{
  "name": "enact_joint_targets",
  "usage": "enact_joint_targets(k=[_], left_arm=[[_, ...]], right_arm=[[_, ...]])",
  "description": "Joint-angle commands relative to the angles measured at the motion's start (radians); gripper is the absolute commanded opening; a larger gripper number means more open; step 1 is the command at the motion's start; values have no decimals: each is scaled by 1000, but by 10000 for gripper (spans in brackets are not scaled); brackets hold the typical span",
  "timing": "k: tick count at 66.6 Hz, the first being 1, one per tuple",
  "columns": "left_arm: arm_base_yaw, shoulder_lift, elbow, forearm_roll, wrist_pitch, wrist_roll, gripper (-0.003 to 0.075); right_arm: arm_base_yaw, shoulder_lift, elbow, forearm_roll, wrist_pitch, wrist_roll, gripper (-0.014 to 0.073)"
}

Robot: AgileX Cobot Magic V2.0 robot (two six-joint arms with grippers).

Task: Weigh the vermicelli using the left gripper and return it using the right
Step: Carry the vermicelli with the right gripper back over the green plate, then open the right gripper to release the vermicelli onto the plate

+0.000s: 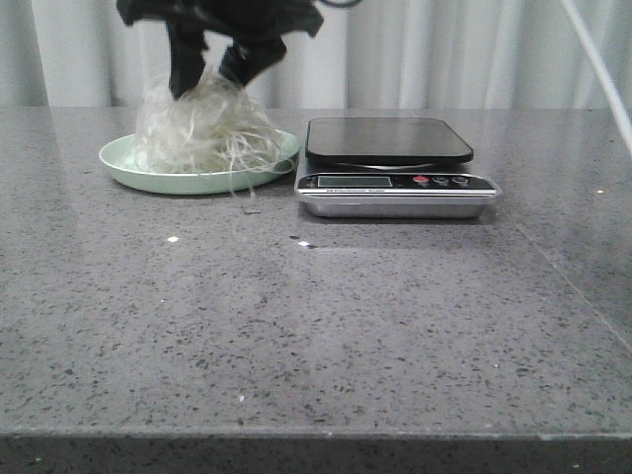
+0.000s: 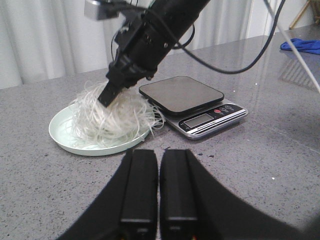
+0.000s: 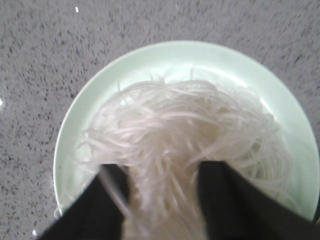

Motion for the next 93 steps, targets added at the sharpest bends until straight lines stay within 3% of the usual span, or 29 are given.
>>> enact_joint_targets(k=[1, 17, 25, 39, 52, 93], left_arm=[[1, 11, -25, -13, -77, 0, 145], [1, 11, -23, -13, -77, 0, 145], [1, 11, -23, -13, -77, 0, 145], [1, 11, -16, -13, -80, 0, 145], [1, 11, -16, -13, -82, 0, 145], [1, 11, -16, -13, -82, 0, 145]], right_arm=[[-10, -76, -52, 2, -22, -3, 615], [-61, -167, -53, 18, 83, -2, 604], [-89, -253, 19, 31, 65, -2, 604], [-151, -535, 388, 31, -129, -2, 604], [-199, -793, 703, 29, -211, -44, 604], [-208, -1792, 1552, -3, -590, -67, 604]])
